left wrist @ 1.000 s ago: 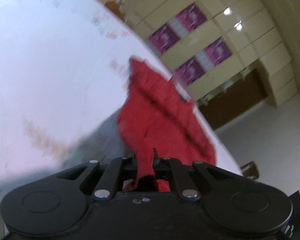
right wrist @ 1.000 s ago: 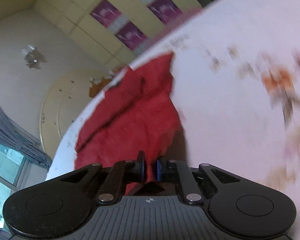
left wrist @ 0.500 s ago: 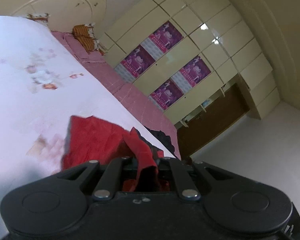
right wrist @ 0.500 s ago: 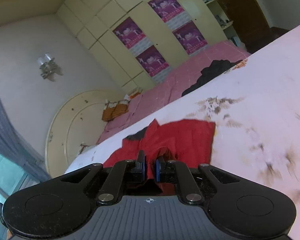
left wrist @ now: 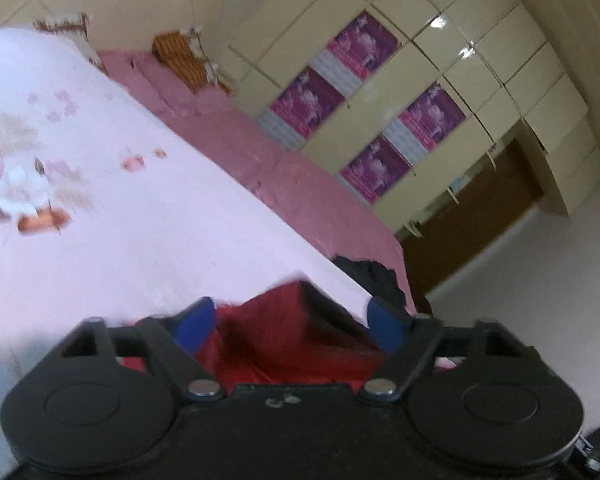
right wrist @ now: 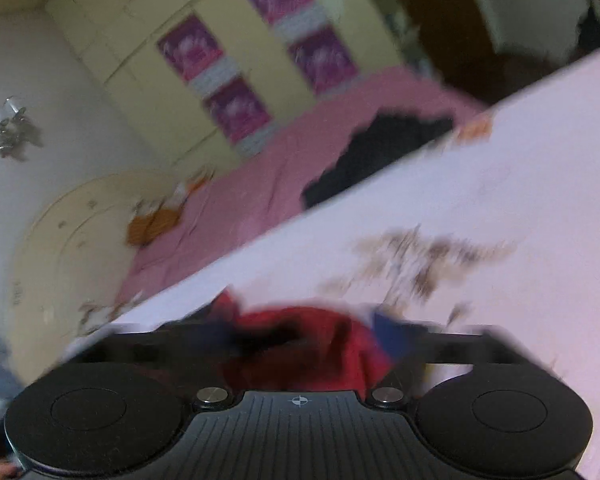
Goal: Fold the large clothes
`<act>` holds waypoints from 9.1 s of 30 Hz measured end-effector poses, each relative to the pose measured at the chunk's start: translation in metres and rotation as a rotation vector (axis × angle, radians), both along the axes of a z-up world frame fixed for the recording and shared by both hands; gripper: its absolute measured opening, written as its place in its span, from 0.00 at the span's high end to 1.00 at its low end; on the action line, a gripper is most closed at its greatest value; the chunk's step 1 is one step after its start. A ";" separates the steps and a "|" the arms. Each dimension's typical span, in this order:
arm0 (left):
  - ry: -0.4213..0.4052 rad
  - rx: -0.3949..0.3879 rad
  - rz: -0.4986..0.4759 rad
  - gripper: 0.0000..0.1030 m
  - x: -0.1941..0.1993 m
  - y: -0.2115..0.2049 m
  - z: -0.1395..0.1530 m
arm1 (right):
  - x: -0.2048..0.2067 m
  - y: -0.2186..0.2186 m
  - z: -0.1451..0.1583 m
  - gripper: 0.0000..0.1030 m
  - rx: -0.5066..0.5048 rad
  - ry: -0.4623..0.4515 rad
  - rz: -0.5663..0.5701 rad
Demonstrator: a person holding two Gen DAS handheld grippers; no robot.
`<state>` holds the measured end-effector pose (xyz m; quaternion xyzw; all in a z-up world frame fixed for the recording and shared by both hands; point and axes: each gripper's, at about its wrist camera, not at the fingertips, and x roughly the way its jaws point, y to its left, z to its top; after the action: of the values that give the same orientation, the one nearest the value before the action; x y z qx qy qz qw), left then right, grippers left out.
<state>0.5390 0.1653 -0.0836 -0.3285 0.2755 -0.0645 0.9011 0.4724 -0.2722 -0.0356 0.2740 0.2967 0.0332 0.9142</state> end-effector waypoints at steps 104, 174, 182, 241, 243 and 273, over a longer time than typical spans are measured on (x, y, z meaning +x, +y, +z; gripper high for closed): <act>0.125 -0.152 0.133 0.42 -0.089 -0.008 -0.087 | -0.098 0.022 -0.121 0.46 0.358 0.121 -0.177; 0.180 -0.070 0.079 0.24 -0.361 -0.105 -0.072 | -0.326 -0.089 -0.044 0.25 -0.052 0.136 -0.149; 0.201 -0.095 0.042 0.66 -0.338 -0.098 -0.081 | -0.292 -0.018 -0.013 0.95 -0.062 0.090 0.075; -0.201 0.425 -0.424 0.85 -0.354 -0.344 0.057 | -0.306 -0.095 -0.042 1.00 0.022 0.182 0.100; -0.176 0.453 -0.473 0.85 -0.347 -0.371 0.049 | -0.304 -0.107 -0.040 1.00 0.037 0.184 0.100; 0.045 0.159 -0.443 0.72 -0.225 -0.288 -0.044 | -0.185 -0.151 -0.046 0.31 0.326 0.199 0.181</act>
<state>0.3136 -0.1232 -0.1273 -0.1894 0.3653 -0.2313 0.8816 0.2869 -0.4233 -0.0818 0.3926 0.3997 0.1356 0.8172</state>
